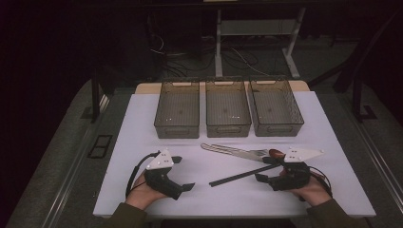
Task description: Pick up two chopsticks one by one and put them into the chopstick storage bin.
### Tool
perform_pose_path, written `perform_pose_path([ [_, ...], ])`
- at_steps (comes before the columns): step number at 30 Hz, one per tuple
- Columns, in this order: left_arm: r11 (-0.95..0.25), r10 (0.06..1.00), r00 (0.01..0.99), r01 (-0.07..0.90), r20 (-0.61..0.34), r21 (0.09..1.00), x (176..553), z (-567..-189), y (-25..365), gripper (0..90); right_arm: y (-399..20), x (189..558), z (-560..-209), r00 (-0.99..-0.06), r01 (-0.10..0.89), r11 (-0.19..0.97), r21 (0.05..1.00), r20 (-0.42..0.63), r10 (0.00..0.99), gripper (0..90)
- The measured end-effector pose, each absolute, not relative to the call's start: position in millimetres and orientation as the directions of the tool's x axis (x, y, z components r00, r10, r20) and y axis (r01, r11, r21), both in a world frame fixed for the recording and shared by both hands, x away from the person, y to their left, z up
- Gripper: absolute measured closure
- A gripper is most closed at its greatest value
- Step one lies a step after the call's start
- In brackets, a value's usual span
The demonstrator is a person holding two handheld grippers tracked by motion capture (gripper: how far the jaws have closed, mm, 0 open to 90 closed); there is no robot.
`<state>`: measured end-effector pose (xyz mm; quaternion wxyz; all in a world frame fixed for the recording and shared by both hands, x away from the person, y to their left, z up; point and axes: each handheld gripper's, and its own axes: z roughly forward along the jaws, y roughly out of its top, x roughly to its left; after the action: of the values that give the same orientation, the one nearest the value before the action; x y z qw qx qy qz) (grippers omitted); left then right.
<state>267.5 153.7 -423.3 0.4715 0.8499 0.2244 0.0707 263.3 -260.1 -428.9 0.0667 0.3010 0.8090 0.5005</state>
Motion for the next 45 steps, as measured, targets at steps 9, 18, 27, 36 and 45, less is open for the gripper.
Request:
perform_pose_path([
  [9,-0.45,0.454,0.886,0.319,-0.094,0.834,268.0,-422.7,154.3,0.0,-287.4,256.0,-432.6,-0.774,0.433,0.292,0.852,0.186,0.605,19.9],
  [18,-0.442,0.463,0.882,0.319,-0.092,0.838,270.4,-420.3,155.2,0.0,-294.6,252.4,-436.5,-0.751,0.438,0.288,0.852,0.171,0.638,18.4],
  [27,-0.441,0.459,0.885,0.305,-0.079,0.844,276.7,-414.4,152.0,0.0,-295.1,253.0,-436.0,-0.745,0.439,0.282,0.853,0.17,0.645,18.3],
  [36,-0.441,0.445,0.893,0.289,-0.072,0.85,283.0,-405.5,139.6,0.4,-295.3,252.7,-435.3,-0.746,0.443,0.278,0.853,0.178,0.642,18.4],
  [45,-0.441,0.424,0.903,0.275,-0.072,0.854,290.7,-399.9,125.8,5.8,-294.3,252.5,-435.1,-0.746,0.445,0.277,0.852,0.182,0.641,18.4],
])
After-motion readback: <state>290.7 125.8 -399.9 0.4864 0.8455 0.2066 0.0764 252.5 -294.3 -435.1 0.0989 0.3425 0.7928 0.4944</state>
